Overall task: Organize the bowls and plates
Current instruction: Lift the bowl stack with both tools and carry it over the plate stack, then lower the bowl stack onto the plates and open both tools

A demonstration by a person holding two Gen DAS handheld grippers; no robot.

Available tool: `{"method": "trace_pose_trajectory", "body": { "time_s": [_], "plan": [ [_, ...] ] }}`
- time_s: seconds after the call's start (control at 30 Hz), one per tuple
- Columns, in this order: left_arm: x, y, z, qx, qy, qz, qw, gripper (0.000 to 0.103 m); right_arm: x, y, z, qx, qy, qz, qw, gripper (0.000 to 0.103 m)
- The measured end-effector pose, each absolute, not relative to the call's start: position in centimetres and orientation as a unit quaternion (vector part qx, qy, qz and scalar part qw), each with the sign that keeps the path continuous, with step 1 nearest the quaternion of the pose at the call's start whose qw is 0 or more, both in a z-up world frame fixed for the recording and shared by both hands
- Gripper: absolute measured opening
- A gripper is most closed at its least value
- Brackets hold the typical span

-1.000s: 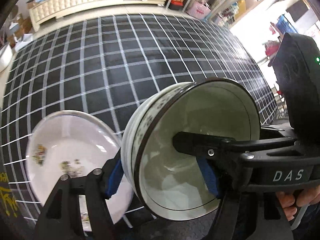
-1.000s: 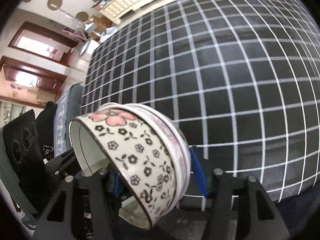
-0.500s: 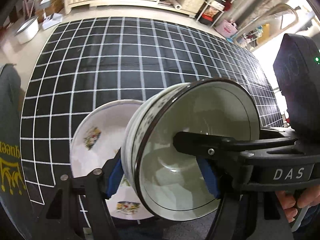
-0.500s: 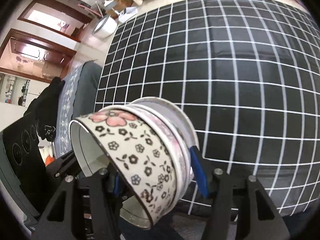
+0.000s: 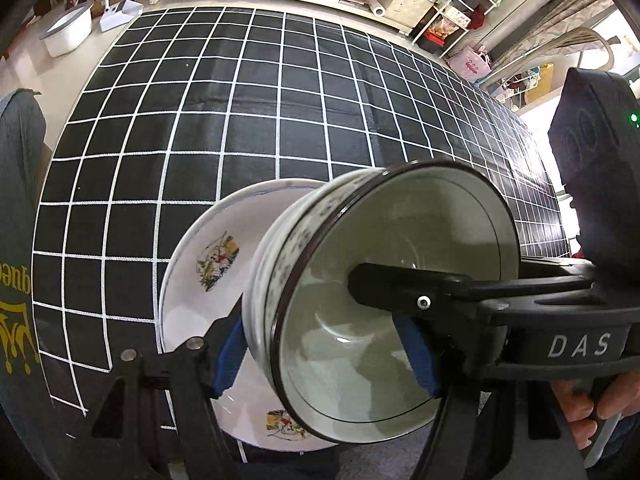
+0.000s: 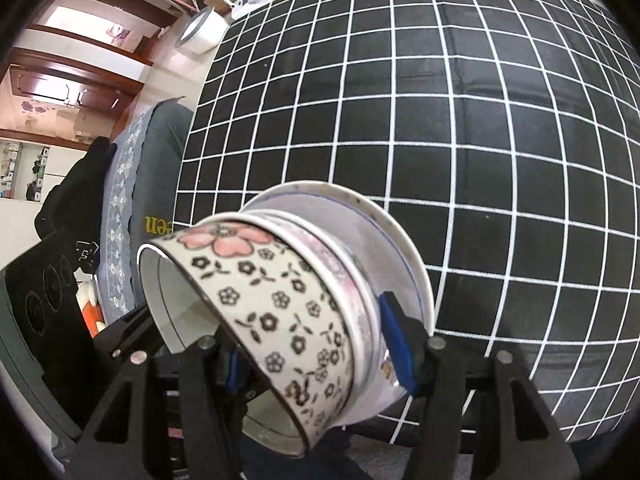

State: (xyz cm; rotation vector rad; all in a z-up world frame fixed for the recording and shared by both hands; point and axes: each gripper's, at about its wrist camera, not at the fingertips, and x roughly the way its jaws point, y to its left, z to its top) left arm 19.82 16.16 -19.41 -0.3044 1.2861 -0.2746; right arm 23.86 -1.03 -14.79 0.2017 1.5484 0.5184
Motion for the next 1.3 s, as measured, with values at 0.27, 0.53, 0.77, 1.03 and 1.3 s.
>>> {"method": "trace_pose_trajectory", "body": {
  "time_s": [0.27, 0.53, 0.77, 1.03, 1.3],
  "plan": [
    [19.9, 15.9, -19.9, -0.14, 0.602, -0.125, 0.776, 0.067, 24.2, -1.1, -15.8, 0.093, 0.7, 0.221, 0.673, 0.061],
    [19.9, 15.8, -20.0, -0.133, 0.602, -0.122, 0.778, 0.067, 24.4, -1.7, -16.2, 0.101, 0.702, 0.222, 0.669, 0.061],
    [20.0, 15.5, -19.8, -0.119, 0.598, -0.123, 0.783, 0.066, 24.5, -2.4, -16.6, 0.122, 0.702, 0.229, 0.663, 0.06],
    [20.0, 15.7, -19.9, -0.129, 0.595, -0.125, 0.784, 0.066, 24.4, -2.7, -16.0, 0.118, 0.691, 0.237, 0.673, 0.06],
    [20.4, 16.2, -18.5, -0.131, 0.587, -0.112, 0.791, 0.066, 24.5, -3.0, -13.9, 0.095, 0.665, 0.238, 0.701, 0.06]
  ]
}}
